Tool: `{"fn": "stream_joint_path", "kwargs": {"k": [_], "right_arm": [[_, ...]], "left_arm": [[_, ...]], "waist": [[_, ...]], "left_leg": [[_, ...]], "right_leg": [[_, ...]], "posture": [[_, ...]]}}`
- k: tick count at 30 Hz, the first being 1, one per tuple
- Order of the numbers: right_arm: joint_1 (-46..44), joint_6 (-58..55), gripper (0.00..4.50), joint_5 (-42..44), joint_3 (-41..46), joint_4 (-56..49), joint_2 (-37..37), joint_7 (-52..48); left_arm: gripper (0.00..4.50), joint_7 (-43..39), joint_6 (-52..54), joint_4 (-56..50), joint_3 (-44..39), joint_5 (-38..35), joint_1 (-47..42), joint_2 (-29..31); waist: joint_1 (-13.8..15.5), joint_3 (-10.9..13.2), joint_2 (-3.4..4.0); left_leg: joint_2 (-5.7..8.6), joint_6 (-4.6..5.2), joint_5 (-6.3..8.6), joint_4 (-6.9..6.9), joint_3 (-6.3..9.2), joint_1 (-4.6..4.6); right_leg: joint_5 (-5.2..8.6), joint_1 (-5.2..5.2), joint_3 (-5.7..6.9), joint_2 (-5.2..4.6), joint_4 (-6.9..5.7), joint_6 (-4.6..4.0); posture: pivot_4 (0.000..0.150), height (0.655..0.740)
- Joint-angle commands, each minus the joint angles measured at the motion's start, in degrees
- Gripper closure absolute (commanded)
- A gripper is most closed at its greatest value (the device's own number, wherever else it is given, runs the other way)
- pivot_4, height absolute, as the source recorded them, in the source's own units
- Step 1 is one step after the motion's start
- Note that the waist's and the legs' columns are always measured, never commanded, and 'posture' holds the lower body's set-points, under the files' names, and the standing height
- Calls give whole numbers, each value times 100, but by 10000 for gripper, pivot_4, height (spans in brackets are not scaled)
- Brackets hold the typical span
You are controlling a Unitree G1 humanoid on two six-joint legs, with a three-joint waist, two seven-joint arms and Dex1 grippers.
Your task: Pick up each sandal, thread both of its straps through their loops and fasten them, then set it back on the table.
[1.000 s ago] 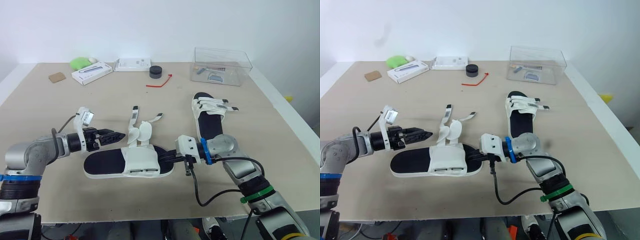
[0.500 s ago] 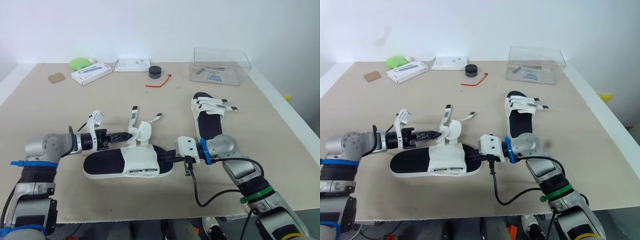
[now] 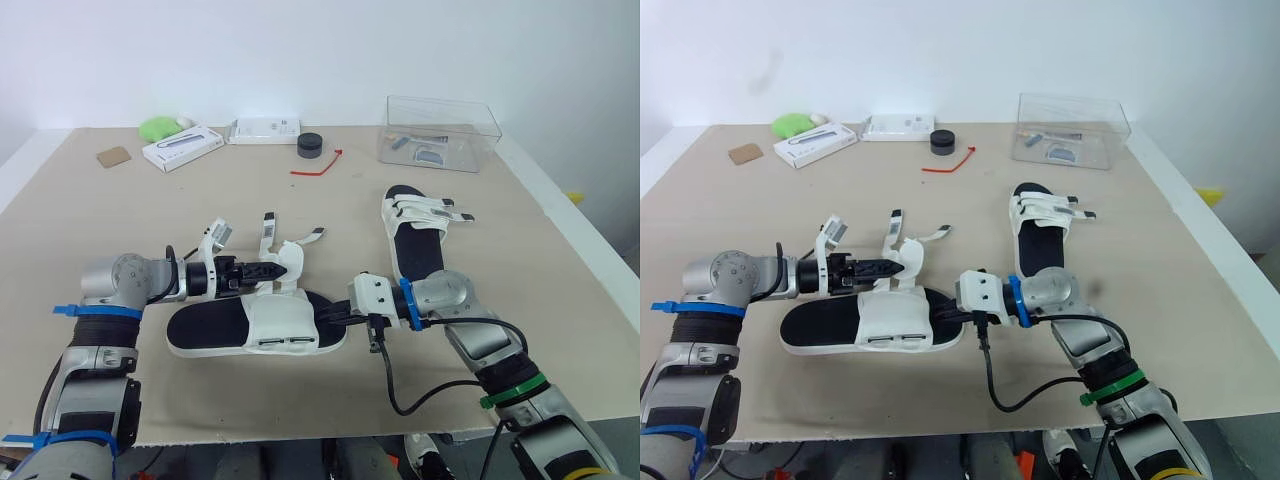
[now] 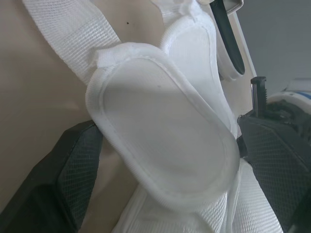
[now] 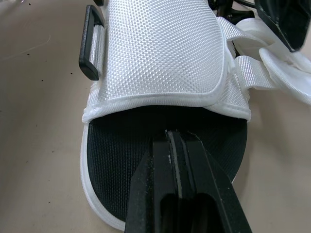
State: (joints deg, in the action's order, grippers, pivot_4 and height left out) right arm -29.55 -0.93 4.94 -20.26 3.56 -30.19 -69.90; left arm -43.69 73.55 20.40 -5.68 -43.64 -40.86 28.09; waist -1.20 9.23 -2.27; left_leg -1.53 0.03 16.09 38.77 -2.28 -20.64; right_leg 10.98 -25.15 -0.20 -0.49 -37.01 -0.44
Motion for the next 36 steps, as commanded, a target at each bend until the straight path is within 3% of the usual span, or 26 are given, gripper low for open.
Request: {"fn": "stream_joint_path", "kwargs": {"k": [1, 8, 25, 36], "right_arm": [[73, 43, 44793, -66, -104, -134, -23, -35], [75, 118, 44793, -99, -112, -99, -39, -61], [43, 193, 44793, -178, -174, -59, -27, -98], [20, 204, 44793, -217, -191, -58, -32, -84]], "left_arm": [[0, 19, -213, 261, -281, 26, -211, -136], [0, 299, -529, 716, -1031, -133, -583, -441], [0, 577, -914, 1176, -1835, -201, -970, -654], [0, 471, -1139, 1135, -1373, 124, -916, -757]], "waist": [[0, 0, 0], [-2, 3, -5], [-6, 5, -8], [-11, 6, -9]], "left_leg": [[0, 0, 0, 0, 0, 0], [-2, -1, 0, 0, 1, -4], [-2, -4, 1, 0, 0, -5], [-3, -8, 3, -1, -1, -4]], "right_leg": [[0, 0, 0, 0, 0, 0], [0, -4, 1, 2, 0, -1], [0, -6, 0, 2, 0, -1], [0, -6, -2, 4, 0, -2]], "posture": [[1500, 7400], [1500, 7400], [1500, 7400], [1500, 7400]]}}
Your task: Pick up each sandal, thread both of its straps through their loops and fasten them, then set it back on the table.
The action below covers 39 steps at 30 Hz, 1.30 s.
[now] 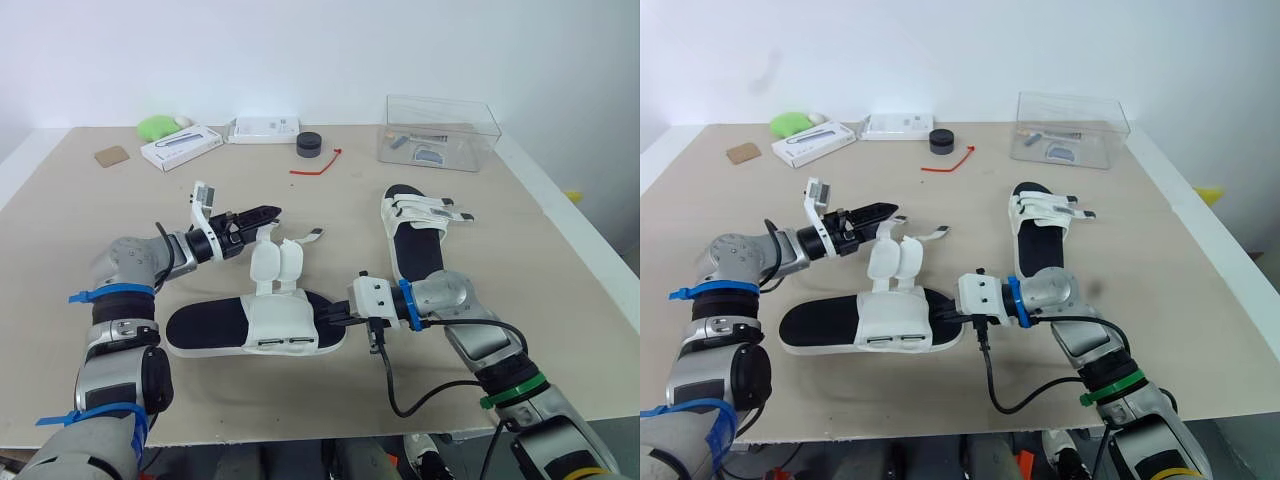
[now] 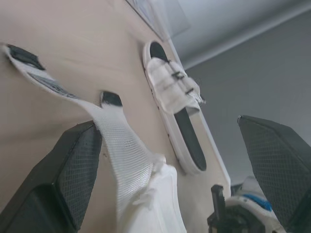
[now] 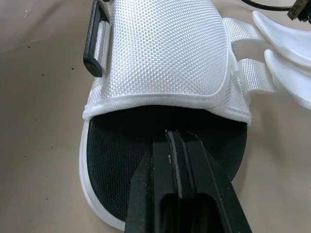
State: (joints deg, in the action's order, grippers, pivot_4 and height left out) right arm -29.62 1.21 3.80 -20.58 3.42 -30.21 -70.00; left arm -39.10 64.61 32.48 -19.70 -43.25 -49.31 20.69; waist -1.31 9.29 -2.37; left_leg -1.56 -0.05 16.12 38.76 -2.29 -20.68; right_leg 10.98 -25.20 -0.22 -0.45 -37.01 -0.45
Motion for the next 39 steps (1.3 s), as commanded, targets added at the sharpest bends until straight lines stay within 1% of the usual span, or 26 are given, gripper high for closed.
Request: {"fn": "stream_joint_path", "kwargs": {"k": [1, 2, 3, 4, 5, 8, 9, 12, 16, 20, 24, 27, 28, 30, 32, 35, 36, 39], "right_arm": [[33, -16, 44793, -107, -162, -52, -29, -71], [42, -23, 44985, -111, -167, -68, -29, -68], [49, -28, 45000, -114, -170, -80, -30, -66], [60, -38, 45000, -115, -174, -99, -31, -65], [66, -46, 45000, -116, -176, -111, -33, -64], [77, -57, 45000, -125, -177, -126, -43, -63], [80, -54, 45000, -132, -177, -128, -47, -64], [91, -62, 45000, -143, -176, -139, -52, -65], [95, -68, 45000, -155, -180, -148, -51, -64], [111, -62, 45000, -168, -190, -147, -58, -62], [129, -63, 45000, -165, -199, -158, -83, -61], [152, -40, 45000, -169, -204, -151, -106, -51], [162, -37, 45000, -169, -206, -158, -113, -48], [179, -21, 45000, -175, -212, -152, -125, -42], [184, -3, 45000, -178, -218, -134, -134, -35], [178, 24, 45000, -186, -232, -96, -136, -25], [183, 34, 45000, -187, -237, -93, -139, -23], [151, 79, 45000, -197, -261, -27, -126, -29]], "left_arm": [[0, 42, -336, -8, 32, 137, -96, -34], [2440, 46, -438, 42, 59, 201, -115, -39], [6386, 36, -503, 81, 73, 231, -131, -41], [6386, 20, -566, 129, 81, 259, -156, -33], [12702, -6, -654, 173, 104, 310, -182, -21], [25060, -67, -945, 274, 185, 473, -243, 20], [30920, -85, -1016, 302, 196, 507, -257, 25], [44743, -152, -1303, 334, 262, 657, -280, 50], [44743, -323, -1711, 224, 403, 852, -256, 119], [44743, -436, -2050, 29, 369, 881, -250, 146], [44743, -847, -2643, -797, 605, 1015, 3, 221], [44743, -1191, -3318, -1926, 991, 1279, 429, 339], [44743, -1343, -3501, -2262, 1181, 1409, 601, 427], [44743, -1924, -4322, -3168, 1796, 1967, 1244, 858], [44743, -2298, -5010, -3704, 2124, 2322, 1747, 1219], [44743, -2613, -5894, -4024, 2224, 2645, 2268, 1600], [44743, -2679, -6156, -4090, 2218, 2719, 2402, 1689], [44743, -2891, -7282, -4009, 2138, 2999, 2609, 1972]], "waist": [[0, 0, 0], [0, 0, 0], [0, 0, 0], [0, 0, -1], [-1, 1, -1], [-1, 1, -1], [-1, 1, -2], [-1, 1, -2], [-1, 1, -2], [-1, 1, -3], [0, 4, -7], [-5, 4, -6], [-2, 3, -6], [-22, 3, -6], [-5, 1, -3], [1, 1, -5], [-2, 1, -5], [11, 1, -7]], "left_leg": [[0, 0, 0, 0, 0, 0], [-1, 0, 0, 0, 0, 0], [-1, 0, 0, 0, 0, 0], [0, 0, 0, 0, 0, 0], [0, 0, 0, 0, -1, 1], [0, 0, 0, -1, -1, 0], [0, 0, 0, -1, -1, 0], [0, 0, 0, -1, -1, -1], [-1, 0, 0, -1, -2, -1], [-1, 0, 0, -1, -2, -1], [-2, 0, 0, -1, -2, -2], [-6, -3, 1, -3, -8, -2], [-6, -3, 2, -3, -8, -1], [-6, -7, 4, -6, -16, 2], [-11, -15, 8, -26, -29, 22], [-11, -17, 10, -25, -36, 24], [-12, -17, 10, -25, -44, 24], [-15, -14, 11, -24, -55, 27]], "right_leg": [[0, 0, 0, 0, 0, 0], [0, 0, 0, 1, 0, 0], [0, 0, 0, 0, 0, 0], [0, 0, 0, 0, 0, 1], [1, 0, -1, 1, 0, 1], [1, 0, -1, 1, 0, 1], [1, -1, -1, 1, 0, 1], [1, -1, -1, 1, 0, 1], [1, -1, -1, 1, 0, 1], [1, -1, 0, 1, 0, 1], [1, -2, 0, 1, 0, 2], [1, -4, -10, -1, 0, 1], [1, -4, -11, 0, 0, 1], [1, -5, -20, 2, 1, 1], [8, -2, -37, -2, -1, -10], [12, -1, -38, 0, 0, -5], [20, -4, -42, 0, 0, 9], [20, -5, -47, 4, 1, 11]], "posture": [[1500, 7400], [1500, 7400], [1500, 7400], [1500, 7400], [1500, 7400], [1500, 7400], [1500, 7400], [1500, 7400], [1500, 7400], [1500, 7400], [1500, 7400], [1500, 7400], [1500, 7400], [1500, 7400], [1500, 7400], [1500, 7400], [1500, 7400], [1500, 7400]]}}
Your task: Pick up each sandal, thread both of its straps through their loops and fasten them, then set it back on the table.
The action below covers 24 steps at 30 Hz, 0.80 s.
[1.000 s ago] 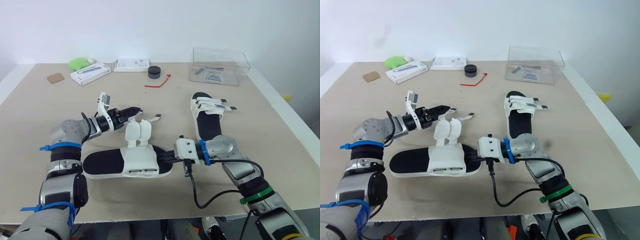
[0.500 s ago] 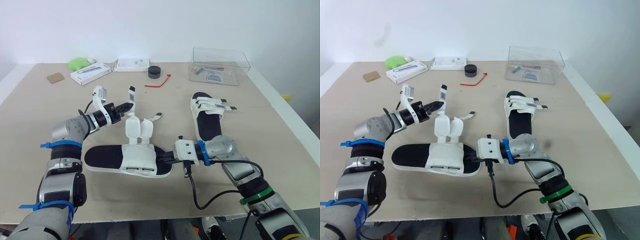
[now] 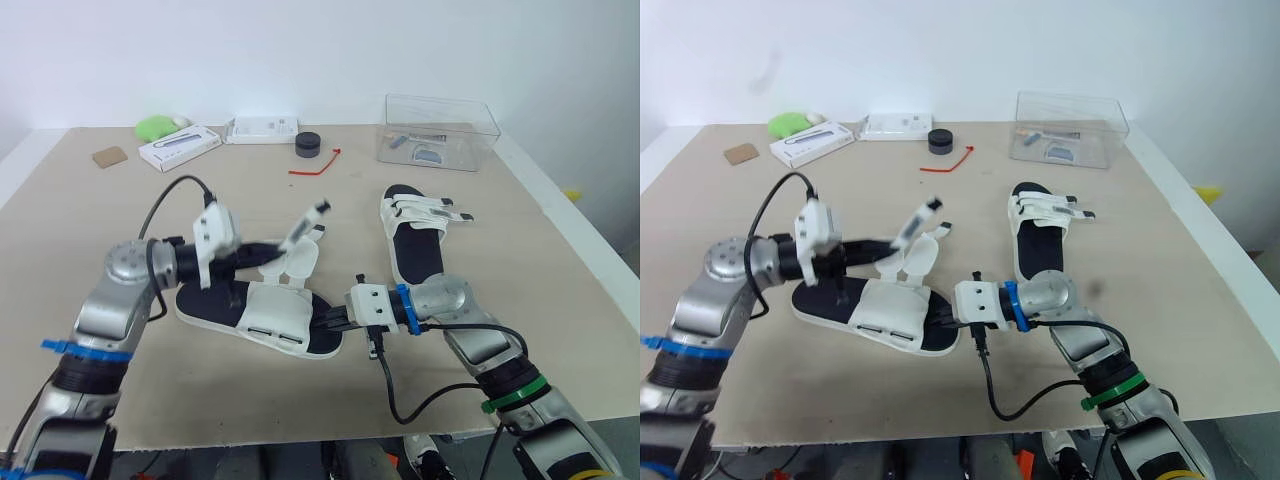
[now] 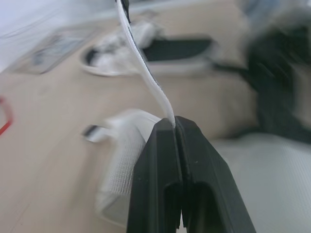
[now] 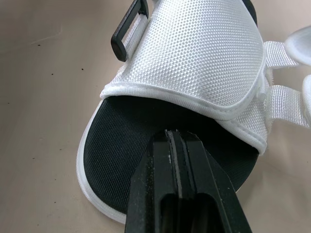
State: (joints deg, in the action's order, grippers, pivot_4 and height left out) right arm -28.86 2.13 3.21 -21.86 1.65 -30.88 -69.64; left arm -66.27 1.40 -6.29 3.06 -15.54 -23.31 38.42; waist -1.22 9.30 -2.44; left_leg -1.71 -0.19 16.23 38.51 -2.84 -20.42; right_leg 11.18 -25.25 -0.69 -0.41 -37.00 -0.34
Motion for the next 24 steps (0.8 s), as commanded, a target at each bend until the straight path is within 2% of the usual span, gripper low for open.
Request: {"fn": "stream_joint_path", "kwargs": {"k": [1, 10, 14, 19, 21, 22, 24], "right_arm": [[66, 3, 45000, -140, -136, 170, -57, -71], [2, 222, 45000, -180, -186, 359, -66, -119], [20, 262, 45000, -189, -203, 360, -84, -131], [42, 274, 45000, -200, -226, 344, -88, -140], [26, 287, 45000, -209, -236, 362, -88, -151], [20, 293, 45000, -211, -238, 371, -89, -154], [1, 302, 45000, -213, -237, 401, -87, -157]], "left_arm": [[44743, -219, -1225, -58, -162, 263, 11, 259], [44743, -548, -4027, 729, -194, 615, 100, 799], [44743, -574, -4616, 922, -57, 633, 148, 987], [44743, -453, -4690, 925, 35, 618, 116, 1046], [38915, -353, -4532, 865, 9, 595, 110, 1056], [38165, -331, -4480, 838, 12, 578, 114, 1071], [29012, -306, -4215, 723, 13, 472, 135, 1126]], "waist": [[3, 0, 0], [2, -1, -1], [3, -1, -1], [3, -1, -1], [3, -1, -2], [3, -1, -1], [3, -1, -1]], "left_leg": [[-1, 0, 0, 0, -1, 2], [-6, 9, 4, -1, -13, 6], [-8, 10, 5, 0, -15, 6], [-8, 10, 5, 0, -19, 7], [-8, 11, 5, 0, -20, 8], [-9, 11, 5, 0, -20, 7], [-9, 11, 6, 0, -20, 7]], "right_leg": [[0, 2, 0, 0, 0, 0], [-1, 0, -8, 3, 1, 2], [-1, 0, -8, 1, 1, 2], [-2, 0, -10, 1, 0, 5], [-1, 0, -10, 3, 0, 6], [-1, 0, -10, 3, 1, 6], [-1, 0, -10, 4, 1, 6]], "posture": [[1500, 7400], [1500, 7400], [1500, 7400], [1500, 7400], [1500, 7400], [1500, 7400], [1500, 7400]]}}
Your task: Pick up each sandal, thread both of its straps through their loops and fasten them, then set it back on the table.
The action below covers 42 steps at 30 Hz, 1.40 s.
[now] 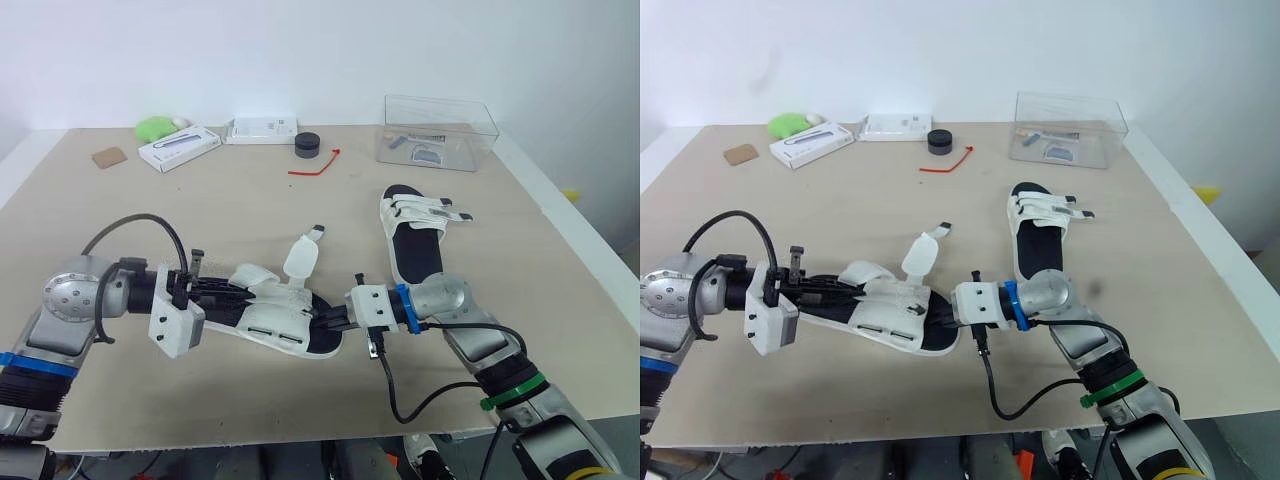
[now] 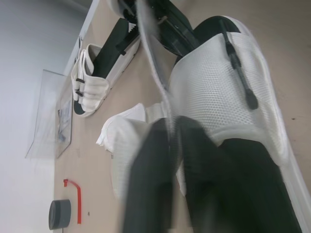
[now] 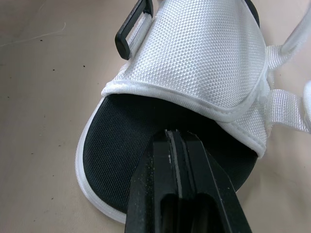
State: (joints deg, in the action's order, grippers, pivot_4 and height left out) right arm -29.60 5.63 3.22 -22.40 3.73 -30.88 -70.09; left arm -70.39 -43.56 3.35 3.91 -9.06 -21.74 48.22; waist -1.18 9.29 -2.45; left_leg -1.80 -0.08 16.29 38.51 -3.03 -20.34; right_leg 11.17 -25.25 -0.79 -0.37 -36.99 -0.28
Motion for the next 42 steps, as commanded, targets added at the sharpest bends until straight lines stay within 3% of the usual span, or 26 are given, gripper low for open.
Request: {"fn": "stream_joint_path", "kwargs": {"k": [1, 3, 4, 6, 10, 17, 20, 23, 27, 29, 35, 42], "right_arm": [[64, -46, 45000, -215, -183, 207, -85, -113], [35, -43, 45000, -217, -183, 243, -76, -114], [24, -40, 45000, -218, -184, 256, -72, -114], [-4, -33, 45000, -217, -188, 291, -61, -116], [-44, -6, 45000, -221, -206, 357, -45, -134], [-124, 85, 45000, -225, -244, 532, 5, -206], [-179, 125, 45000, -231, -259, 623, 41, -225], [-240, 165, 45000, -235, -275, 726, 82, -232], [-306, 218, 45000, -250, -280, 843, 128, -245], [-337, 238, 45000, -252, -280, 888, 147, -248], [-476, 221, 45000, -221, -220, 1096, 230, -153], [-658, 200, 45000, -192, -122, 1330, 332, -64]], "left_arm": [[27253, 149, 441, -283, -97, -215, -24, 157], [20815, 252, 803, -334, -180, -282, -43, 175], [20516, 282, 957, -358, -212, -303, -41, 194], [10241, 433, 1491, -506, -321, -446, -14, 217], [10241, 720, 2582, -864, -592, -767, 117, 278], [10241, 834, 3508, -1402, -1030, -911, 939, 567], [10241, 1039, 5575, -1791, -1304, -2052, 1083, 774], [10241, 1140, 7884, -2066, -1764, -3886, 1153, 1143], [10241, 1230, 9613, -2324, -2315, -5642, 1413, 1412], [10241, 1240, 10062, -2513, -2487, -6054, 1731, 1444], [10241, 1086, 10449, -3375, -2311, -6016, 2854, 1437], [10241, 1372, 10083, -3640, -1392, -5205, 2903, 997]], "waist": [[0, 0, 0], [0, 0, 0], [0, 0, 0], [-1, 0, 0], [-4, 0, 0], [-13, 0, 1], [-6, 1, -8], [-19, 2, -10], [-30, 3, -9], [-42, 3, -9], [-45, 1, -16], [-36, 5, -11]], "left_leg": [[0, 0, 0, 0, 0, 0], [0, 0, 0, 0, 0, 0], [0, 0, 0, 0, 0, 0], [0, 0, 0, 1, -2, 3], [-2, 0, 0, 0, -1, 4], [-8, 0, 1, -3, -5, 9], [-13, 1, 0, -2, -1, 9], [-20, 2, -1, -1, -1, 14], [-30, 1, 0, -7, 1, 19], [-31, 1, 0, -9, 0, 21], [-33, -6, -3, -8, 6, 26], [-18, -14, -22, -8, 13, 55]], "right_leg": [[0, 0, 0, 0, 0, 0], [0, 0, 0, 0, 0, 0], [0, 0, 0, 0, 0, 1], [-1, 1, 0, 1, 0, 3], [-1, 1, 1, 3, -1, 3], [2, -1, -6, 8, -1, -1], [2, 0, 0, 10, -3, -2], [2, 0, 1, 19, -4, -2], [8, -1, 1, 27, -6, -11], [10, -1, -1, 28, -6, -15], [24, -1, 2, 30, -13, -50], [4, 8, -18, 47, -14, -63]], "posture": [[1500, 7400], [1500, 7400], [1500, 7400], [1500, 7400], [1500, 7400], [1500, 7400], [1500, 7400], [1500, 7400], [1500, 7400], [1500, 7400], [1500, 7400], [1500, 7400]]}}
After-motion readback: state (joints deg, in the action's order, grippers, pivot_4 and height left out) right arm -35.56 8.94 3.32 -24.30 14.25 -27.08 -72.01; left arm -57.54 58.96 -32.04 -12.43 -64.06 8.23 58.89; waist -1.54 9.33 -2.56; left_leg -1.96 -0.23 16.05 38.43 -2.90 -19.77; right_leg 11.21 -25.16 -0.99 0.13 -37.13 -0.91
